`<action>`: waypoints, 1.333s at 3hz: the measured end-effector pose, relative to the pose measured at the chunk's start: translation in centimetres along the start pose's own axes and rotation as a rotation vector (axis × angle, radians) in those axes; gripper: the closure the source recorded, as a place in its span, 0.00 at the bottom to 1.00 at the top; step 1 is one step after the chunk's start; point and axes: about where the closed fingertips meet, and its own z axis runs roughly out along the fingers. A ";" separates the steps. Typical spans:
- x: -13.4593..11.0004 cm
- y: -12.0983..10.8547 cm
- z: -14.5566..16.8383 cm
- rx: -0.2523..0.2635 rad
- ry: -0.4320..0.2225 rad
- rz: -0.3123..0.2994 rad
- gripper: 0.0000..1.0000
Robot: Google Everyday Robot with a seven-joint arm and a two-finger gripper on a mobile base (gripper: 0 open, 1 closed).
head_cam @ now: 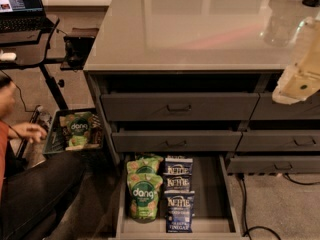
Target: Pick green rice chip bag from bottom drawer and place on counter
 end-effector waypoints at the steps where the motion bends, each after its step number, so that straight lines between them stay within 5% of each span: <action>1: 0.0 0.0 0.0 0.000 0.000 0.000 0.00; 3: 1.3 4.2 5.2 0.011 -0.017 0.044 0.00; 4: 3.3 7.1 10.7 -0.001 -0.035 0.075 0.00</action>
Offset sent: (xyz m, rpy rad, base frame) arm 0.0142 -0.0089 -0.1554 0.0417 0.1230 -0.0928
